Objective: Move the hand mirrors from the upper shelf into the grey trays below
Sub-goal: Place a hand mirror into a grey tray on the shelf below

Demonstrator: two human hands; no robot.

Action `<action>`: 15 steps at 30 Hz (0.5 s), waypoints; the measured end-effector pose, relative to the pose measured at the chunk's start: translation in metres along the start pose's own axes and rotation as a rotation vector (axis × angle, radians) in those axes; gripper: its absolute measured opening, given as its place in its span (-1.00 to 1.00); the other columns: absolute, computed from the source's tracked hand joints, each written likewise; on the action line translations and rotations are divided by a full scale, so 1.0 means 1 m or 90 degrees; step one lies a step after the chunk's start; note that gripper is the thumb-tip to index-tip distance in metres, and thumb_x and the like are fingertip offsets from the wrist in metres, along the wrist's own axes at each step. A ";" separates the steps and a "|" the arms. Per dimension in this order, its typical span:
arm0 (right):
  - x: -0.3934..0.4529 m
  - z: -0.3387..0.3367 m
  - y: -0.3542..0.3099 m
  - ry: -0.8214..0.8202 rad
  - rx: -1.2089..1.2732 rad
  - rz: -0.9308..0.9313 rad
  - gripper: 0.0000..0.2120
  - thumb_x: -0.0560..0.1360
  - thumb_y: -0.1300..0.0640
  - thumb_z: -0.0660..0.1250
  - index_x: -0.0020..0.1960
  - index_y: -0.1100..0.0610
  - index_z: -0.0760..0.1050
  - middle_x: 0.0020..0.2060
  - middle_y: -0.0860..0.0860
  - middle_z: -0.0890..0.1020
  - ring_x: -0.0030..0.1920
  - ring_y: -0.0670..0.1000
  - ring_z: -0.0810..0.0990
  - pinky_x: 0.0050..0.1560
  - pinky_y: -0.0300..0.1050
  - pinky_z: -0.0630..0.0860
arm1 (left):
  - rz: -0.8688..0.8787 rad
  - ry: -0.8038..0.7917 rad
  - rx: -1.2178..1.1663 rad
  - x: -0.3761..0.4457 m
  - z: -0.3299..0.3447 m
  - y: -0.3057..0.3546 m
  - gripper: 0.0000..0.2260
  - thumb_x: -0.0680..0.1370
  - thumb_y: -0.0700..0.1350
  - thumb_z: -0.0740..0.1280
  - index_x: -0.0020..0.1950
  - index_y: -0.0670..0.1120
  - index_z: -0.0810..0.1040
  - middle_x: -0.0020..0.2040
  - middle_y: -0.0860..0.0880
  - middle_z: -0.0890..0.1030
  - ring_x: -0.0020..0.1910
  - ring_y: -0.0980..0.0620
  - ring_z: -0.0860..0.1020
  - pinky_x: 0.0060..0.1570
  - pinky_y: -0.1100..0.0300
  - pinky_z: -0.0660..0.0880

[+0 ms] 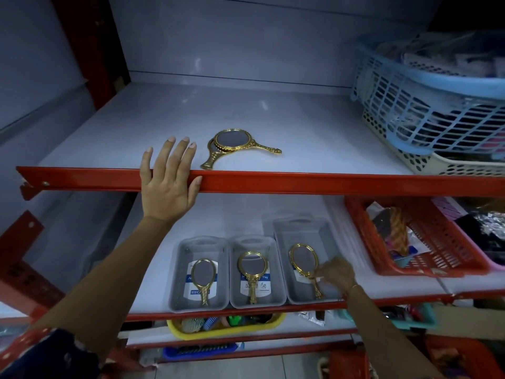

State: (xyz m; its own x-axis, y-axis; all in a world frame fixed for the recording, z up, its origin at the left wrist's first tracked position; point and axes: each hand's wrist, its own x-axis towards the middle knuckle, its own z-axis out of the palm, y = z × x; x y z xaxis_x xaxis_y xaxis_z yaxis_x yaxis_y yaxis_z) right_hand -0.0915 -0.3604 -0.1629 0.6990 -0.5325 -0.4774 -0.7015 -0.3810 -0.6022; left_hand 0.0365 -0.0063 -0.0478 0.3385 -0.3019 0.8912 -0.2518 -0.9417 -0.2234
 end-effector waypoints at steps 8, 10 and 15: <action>-0.073 -0.031 -0.099 -0.124 0.081 -0.213 -0.83 0.28 0.23 0.57 -0.14 0.21 0.68 -0.41 -0.07 0.70 -0.37 -0.13 0.68 -0.22 -0.29 0.64 | -0.008 -0.033 -0.009 0.001 -0.002 0.001 -0.53 0.61 0.08 0.02 0.44 -0.12 0.31 0.39 -0.10 0.44 0.41 -0.09 0.32 0.43 -0.08 0.12; -0.096 -0.039 -0.125 -0.137 0.121 -0.259 -0.81 0.29 0.23 0.57 -0.12 0.21 0.68 -0.35 -0.02 0.72 -0.32 -0.10 0.69 -0.21 -0.30 0.65 | -0.011 -0.041 -0.013 0.002 -0.003 0.002 -0.53 0.61 0.08 0.02 0.44 -0.12 0.31 0.39 -0.10 0.44 0.41 -0.10 0.33 0.43 -0.07 0.12; -0.146 -0.057 -0.188 -0.159 0.168 -0.402 -0.84 0.34 0.27 0.52 -0.09 0.27 0.67 -0.23 0.17 0.71 -0.24 0.00 0.66 -0.07 -0.21 0.66 | -0.005 -0.030 -0.008 0.002 -0.002 0.000 -0.53 0.62 0.08 0.01 0.44 -0.12 0.31 0.40 -0.10 0.44 0.42 -0.10 0.33 0.44 -0.07 0.10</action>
State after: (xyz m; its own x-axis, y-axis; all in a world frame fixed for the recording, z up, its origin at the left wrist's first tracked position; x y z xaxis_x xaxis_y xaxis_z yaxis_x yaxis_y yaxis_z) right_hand -0.0697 -0.2544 0.0566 0.9925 -0.0706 -0.1003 -0.1187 -0.3473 -0.9302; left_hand 0.0352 -0.0063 -0.0455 0.3830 -0.3015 0.8731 -0.2600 -0.9422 -0.2113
